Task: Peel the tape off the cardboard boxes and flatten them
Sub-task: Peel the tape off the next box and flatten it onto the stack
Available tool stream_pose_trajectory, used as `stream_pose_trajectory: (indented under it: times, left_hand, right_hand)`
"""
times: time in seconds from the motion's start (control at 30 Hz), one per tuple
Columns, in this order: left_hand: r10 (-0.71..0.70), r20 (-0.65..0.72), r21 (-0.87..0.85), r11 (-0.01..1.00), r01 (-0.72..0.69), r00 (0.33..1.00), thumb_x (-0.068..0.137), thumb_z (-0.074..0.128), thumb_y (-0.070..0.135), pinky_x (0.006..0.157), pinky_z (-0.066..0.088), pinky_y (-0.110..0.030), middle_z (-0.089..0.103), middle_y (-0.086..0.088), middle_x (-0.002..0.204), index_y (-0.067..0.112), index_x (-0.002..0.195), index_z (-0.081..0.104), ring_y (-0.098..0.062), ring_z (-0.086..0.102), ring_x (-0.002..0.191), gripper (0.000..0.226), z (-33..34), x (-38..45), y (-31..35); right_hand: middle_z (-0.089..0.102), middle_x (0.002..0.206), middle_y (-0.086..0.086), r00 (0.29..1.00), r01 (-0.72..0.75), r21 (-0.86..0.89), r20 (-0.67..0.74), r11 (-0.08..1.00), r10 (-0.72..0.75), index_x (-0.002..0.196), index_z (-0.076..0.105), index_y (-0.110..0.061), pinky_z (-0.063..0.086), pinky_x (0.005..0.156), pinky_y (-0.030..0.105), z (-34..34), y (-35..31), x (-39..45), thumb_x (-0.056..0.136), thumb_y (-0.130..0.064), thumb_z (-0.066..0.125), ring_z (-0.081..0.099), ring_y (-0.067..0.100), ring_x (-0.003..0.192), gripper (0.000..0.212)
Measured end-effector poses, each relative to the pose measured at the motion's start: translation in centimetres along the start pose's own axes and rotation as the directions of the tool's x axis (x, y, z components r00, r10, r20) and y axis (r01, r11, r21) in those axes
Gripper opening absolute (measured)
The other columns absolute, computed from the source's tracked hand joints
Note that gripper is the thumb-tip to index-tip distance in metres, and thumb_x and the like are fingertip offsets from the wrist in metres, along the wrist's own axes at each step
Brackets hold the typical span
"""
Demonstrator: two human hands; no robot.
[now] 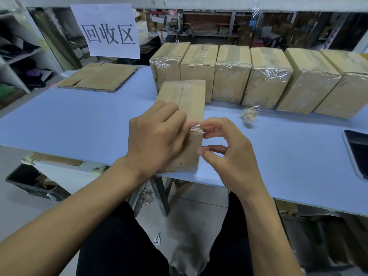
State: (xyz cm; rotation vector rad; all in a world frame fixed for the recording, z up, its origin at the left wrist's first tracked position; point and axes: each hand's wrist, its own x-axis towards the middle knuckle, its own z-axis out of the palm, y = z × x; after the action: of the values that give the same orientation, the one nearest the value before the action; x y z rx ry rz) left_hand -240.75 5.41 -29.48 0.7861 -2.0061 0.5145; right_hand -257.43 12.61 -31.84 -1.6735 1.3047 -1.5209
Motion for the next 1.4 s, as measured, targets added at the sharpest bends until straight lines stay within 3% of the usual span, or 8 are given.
stream_pose_trajectory:
  times: [0.13,0.23,0.3,0.5,0.9,1.07,1.23,1.4]
  left_hand:
    - [0.075,0.129,-0.024,0.997,-0.072,0.989,0.09,0.063,0.061,0.045,0.036,-0.034,0.065,0.001,0.09,0.011,0.086,0.065,-0.022,0.058,0.082,0.05,-0.5,-0.4,0.1]
    - [0.111,0.208,0.015,0.993,-0.117,0.972,0.087,0.068,0.054,0.06,0.05,-0.032,0.066,0.007,0.129,0.019,0.123,0.069,-0.019,0.062,0.115,0.05,-0.7,-1.3,-1.0]
    - [0.101,0.23,-0.03,0.995,-0.097,0.968,0.089,0.069,0.048,0.077,0.054,-0.031,0.062,0.009,0.138,0.022,0.134,0.065,-0.015,0.059,0.127,0.051,-0.7,-1.5,-1.6]
    - [0.083,0.111,-0.075,0.994,-0.075,0.99,0.095,0.069,0.038,0.089,0.055,-0.032,0.071,0.007,0.122,0.019,0.119,0.075,-0.014,0.066,0.117,0.031,0.3,-1.1,-0.5]
    - [0.11,0.059,-0.078,0.991,-0.105,0.992,0.1,0.062,0.038,0.081,0.059,-0.036,0.076,0.005,0.111,0.018,0.107,0.079,-0.016,0.071,0.109,0.027,1.0,-0.5,0.0]
    - [-0.029,0.209,-0.157,0.986,0.063,0.978,0.107,0.044,0.037,0.085,0.057,-0.035,0.072,0.012,0.12,0.025,0.115,0.075,-0.01,0.064,0.12,0.035,-0.2,-0.5,0.0]
    - [0.027,0.412,-0.254,0.963,0.087,0.911,0.087,0.037,0.022,0.101,0.049,-0.035,0.061,0.009,0.139,0.021,0.134,0.065,-0.012,0.053,0.133,0.055,-1.9,-0.1,-0.8]
    - [0.071,0.451,-0.263,0.963,0.057,0.889,0.077,0.038,0.023,0.101,0.05,-0.041,0.059,0.006,0.142,0.019,0.138,0.061,-0.015,0.051,0.136,0.065,-2.1,0.2,-1.0]
  right_hand:
    - [0.061,0.116,-0.001,1.0,0.001,-0.028,0.014,1.0,-0.001,0.114,0.06,-0.028,0.059,0.082,0.027,-0.2,0.1,0.0,0.083,0.001,0.074,0.062,0.016,0.107,0.044]
    - [0.059,0.124,-0.004,0.998,-0.003,-0.014,0.063,1.0,0.004,0.122,0.058,-0.03,0.058,0.087,0.028,0.3,0.0,0.0,0.083,-0.001,0.074,0.06,0.014,0.115,0.051]
    - [0.058,0.126,-0.004,0.997,-0.002,-0.007,0.072,1.0,0.003,0.125,0.057,-0.029,0.058,0.089,0.029,0.7,0.0,0.1,0.082,0.004,0.071,0.059,0.014,0.117,0.056]
    - [0.062,0.118,-0.008,0.998,-0.058,0.008,0.021,0.998,0.058,0.12,0.057,-0.02,0.058,0.079,0.023,0.0,0.3,0.1,0.083,0.002,0.071,0.062,0.012,0.113,0.045]
    - [0.068,0.106,-0.006,0.993,-0.081,-0.006,-0.086,0.997,0.08,0.103,0.063,-0.016,0.058,0.076,0.023,0.1,0.4,0.1,0.082,-0.014,0.082,0.067,0.011,0.103,0.029]
    - [0.066,0.105,-0.01,0.976,-0.04,-0.085,-0.217,0.996,0.021,0.106,0.061,-0.023,0.059,0.08,0.037,2.0,0.1,0.2,0.077,-0.021,0.085,0.065,0.011,0.103,0.038]
    - [0.071,0.099,-0.005,0.95,0.008,-0.09,-0.311,0.996,-0.036,0.102,0.07,-0.025,0.06,0.077,0.036,2.3,0.1,0.3,0.075,-0.023,0.083,0.068,0.01,0.099,0.029]
    - [0.071,0.097,-0.003,0.937,0.061,-0.178,-0.328,0.982,-0.118,0.104,0.075,-0.012,0.057,0.074,0.022,2.3,0.6,0.4,0.081,-0.023,0.079,0.068,0.009,0.093,0.026]
